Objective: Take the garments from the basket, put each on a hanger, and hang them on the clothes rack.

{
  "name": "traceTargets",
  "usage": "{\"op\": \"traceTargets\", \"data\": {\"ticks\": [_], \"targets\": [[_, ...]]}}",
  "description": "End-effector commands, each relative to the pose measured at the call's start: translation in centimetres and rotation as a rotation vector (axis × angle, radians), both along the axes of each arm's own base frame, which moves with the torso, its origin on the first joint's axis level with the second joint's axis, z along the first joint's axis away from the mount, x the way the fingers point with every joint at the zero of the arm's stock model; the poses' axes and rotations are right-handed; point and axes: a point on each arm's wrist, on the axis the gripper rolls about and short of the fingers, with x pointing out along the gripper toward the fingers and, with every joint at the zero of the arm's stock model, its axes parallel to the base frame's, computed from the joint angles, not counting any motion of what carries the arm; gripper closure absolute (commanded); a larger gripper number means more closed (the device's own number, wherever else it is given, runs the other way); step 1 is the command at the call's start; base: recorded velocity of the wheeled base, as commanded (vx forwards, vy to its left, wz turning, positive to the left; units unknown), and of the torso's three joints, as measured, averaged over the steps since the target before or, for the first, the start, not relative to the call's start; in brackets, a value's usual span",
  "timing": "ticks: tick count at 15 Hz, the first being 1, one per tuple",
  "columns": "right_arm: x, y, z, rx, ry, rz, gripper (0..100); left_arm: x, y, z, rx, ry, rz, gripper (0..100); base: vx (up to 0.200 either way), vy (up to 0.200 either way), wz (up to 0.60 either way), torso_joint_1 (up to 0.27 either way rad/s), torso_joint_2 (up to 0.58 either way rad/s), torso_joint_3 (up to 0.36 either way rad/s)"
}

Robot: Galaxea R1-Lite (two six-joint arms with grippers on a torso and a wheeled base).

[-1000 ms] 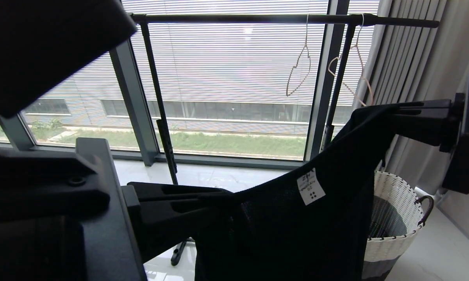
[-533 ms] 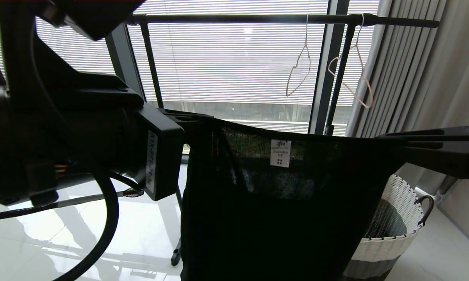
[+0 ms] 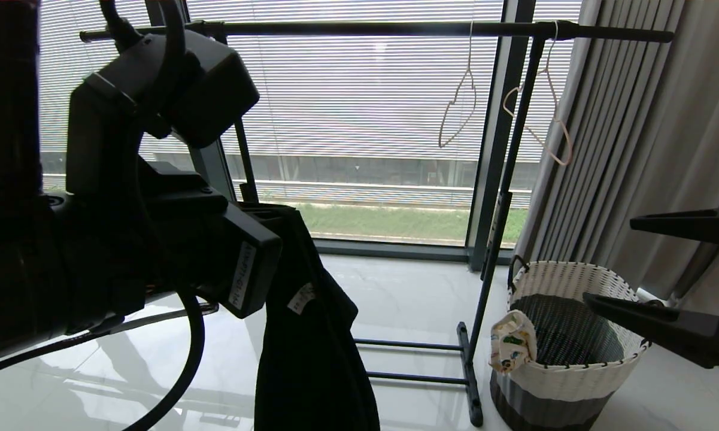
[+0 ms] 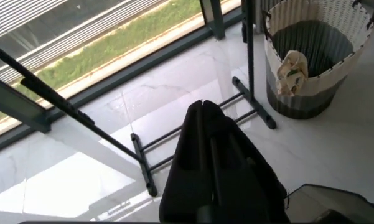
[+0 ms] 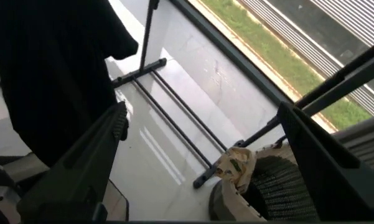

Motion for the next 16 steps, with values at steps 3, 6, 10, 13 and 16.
{"op": "traceTargets", "data": {"ticks": [3, 6, 10, 13, 16], "targets": [[-0.7, -7.2, -3.7, -0.057, 0.053, -0.49, 0, -1.1, 9.7, -2.9, 0.119, 0.018, 0.346, 100, 0.0, 0.0, 0.0, 0.0, 0.0, 0.0], [-2.6, -8.8, -5.7, -0.109, 0.036, -0.579, 0, -3.0, 14.2, -4.1, 0.077, 0.031, 0.568, 100, 0.0, 0.0, 0.0, 0.0, 0.0, 0.0], [-2.6, -9.3, -6.9, -0.142, 0.069, -0.632, 0, -3.3, 16.2, -4.6, 0.049, 0.048, 0.705, 100, 0.0, 0.0, 0.0, 0.0, 0.0, 0.0], [-1.3, -9.1, -6.8, -0.128, 0.068, -0.645, 0, -3.4, 16.2, -5.0, 0.05, 0.057, 0.71, 100, 0.0, 0.0, 0.0, 0.058, -0.16, -0.094], [-0.2, -8.9, -6.4, -0.107, 0.04, -0.636, 0, -4.1, 16.2, -5.5, 0.048, 0.057, 0.706, 100, 0.0, 0.0, 0.0, 0.159, -0.4, -0.25]]}}
